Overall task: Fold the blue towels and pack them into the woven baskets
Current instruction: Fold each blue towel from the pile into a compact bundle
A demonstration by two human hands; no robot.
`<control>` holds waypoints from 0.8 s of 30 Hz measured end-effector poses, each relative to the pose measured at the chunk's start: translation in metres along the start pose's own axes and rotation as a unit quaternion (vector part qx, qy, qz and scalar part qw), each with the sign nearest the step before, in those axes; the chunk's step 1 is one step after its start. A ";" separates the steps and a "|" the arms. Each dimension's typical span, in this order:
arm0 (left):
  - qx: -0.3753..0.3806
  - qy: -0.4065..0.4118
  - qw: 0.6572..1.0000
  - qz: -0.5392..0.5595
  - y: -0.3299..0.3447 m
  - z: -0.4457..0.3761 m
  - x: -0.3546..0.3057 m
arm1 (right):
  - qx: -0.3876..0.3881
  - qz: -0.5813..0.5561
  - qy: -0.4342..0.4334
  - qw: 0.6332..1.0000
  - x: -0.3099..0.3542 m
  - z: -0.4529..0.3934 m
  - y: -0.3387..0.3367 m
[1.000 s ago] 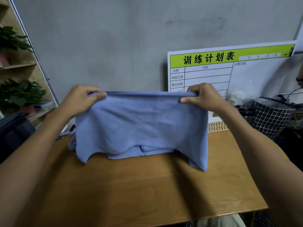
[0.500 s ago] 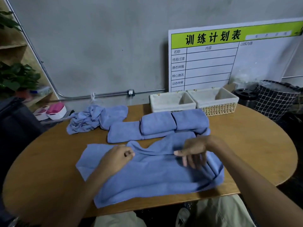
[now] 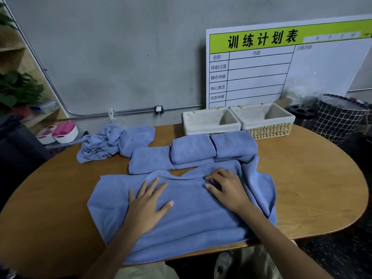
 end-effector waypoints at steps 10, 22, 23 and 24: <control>0.024 -0.137 0.990 -0.001 -0.004 0.017 0.056 | -0.098 0.146 0.135 0.975 -0.052 0.033 -0.040; 0.021 -0.247 0.965 -0.090 -0.029 0.028 0.079 | -0.048 0.136 0.002 0.990 0.005 0.032 -0.006; -0.002 -0.221 0.972 -0.078 -0.031 0.021 0.064 | -0.047 0.146 -0.016 0.988 0.011 0.036 -0.002; -0.024 -0.191 0.980 -0.050 -0.031 0.014 0.044 | -0.045 0.151 -0.026 0.987 0.015 0.039 0.001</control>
Point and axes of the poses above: each hand's wrist, its own z-axis away from the middle knuckle, its own y-axis out of the palm, x = y × z, the point moved 3 cm from there along -z, towards the middle knuckle, and after that the axes turned 12 degrees about y, right-handed, at the moved point
